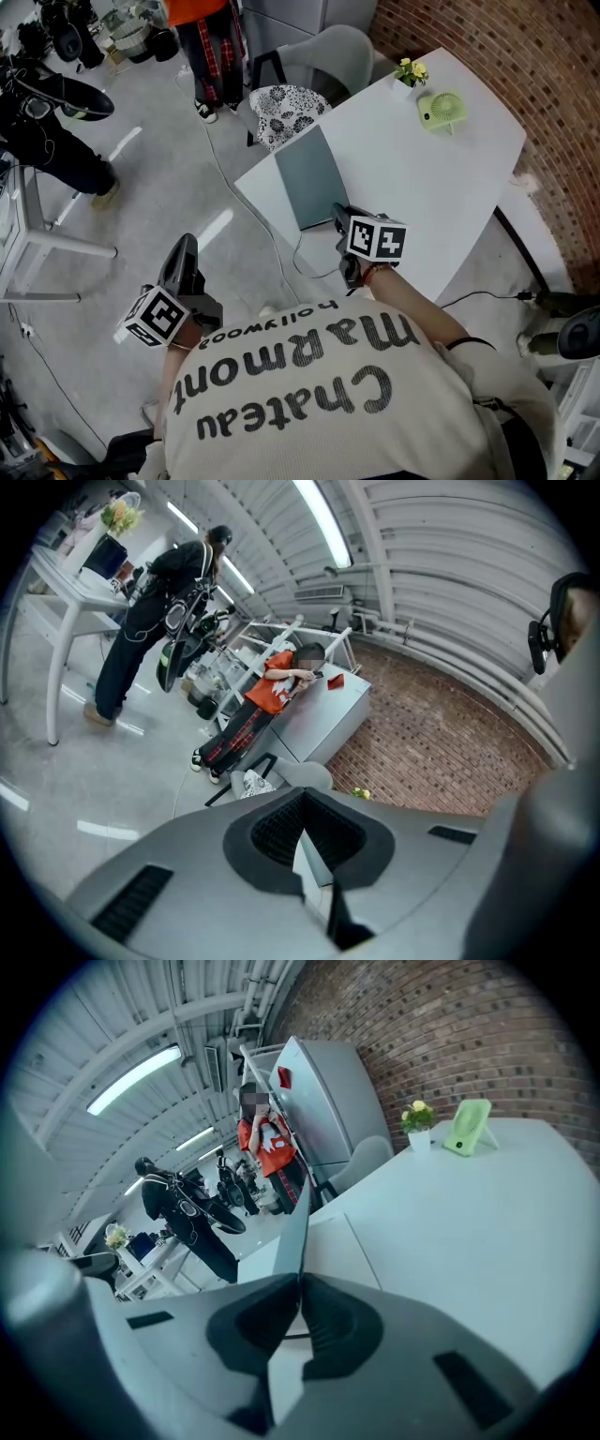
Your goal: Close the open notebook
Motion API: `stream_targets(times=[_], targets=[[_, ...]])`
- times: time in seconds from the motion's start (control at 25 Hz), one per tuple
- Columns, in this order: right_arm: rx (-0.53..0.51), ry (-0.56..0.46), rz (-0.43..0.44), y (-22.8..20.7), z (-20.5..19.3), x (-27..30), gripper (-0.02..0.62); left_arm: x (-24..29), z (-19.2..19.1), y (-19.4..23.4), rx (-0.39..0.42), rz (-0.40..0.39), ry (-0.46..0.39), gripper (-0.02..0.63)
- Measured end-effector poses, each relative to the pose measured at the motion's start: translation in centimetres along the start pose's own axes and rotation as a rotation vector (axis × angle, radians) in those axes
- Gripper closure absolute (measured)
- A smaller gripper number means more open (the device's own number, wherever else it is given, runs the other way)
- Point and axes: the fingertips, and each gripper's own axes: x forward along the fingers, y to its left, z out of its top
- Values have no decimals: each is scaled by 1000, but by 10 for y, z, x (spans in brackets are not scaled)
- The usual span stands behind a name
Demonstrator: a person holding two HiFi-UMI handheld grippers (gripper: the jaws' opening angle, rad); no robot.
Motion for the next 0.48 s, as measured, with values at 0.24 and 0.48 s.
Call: stream_targets(times=[0.24,0.48], targets=[[33,15,-27,-11,-5,4,577,-3,-2,5,-7,14,0,604],[71,29,-55,-20,-10,8,575,-6,-2,9,-16,24,2,604]])
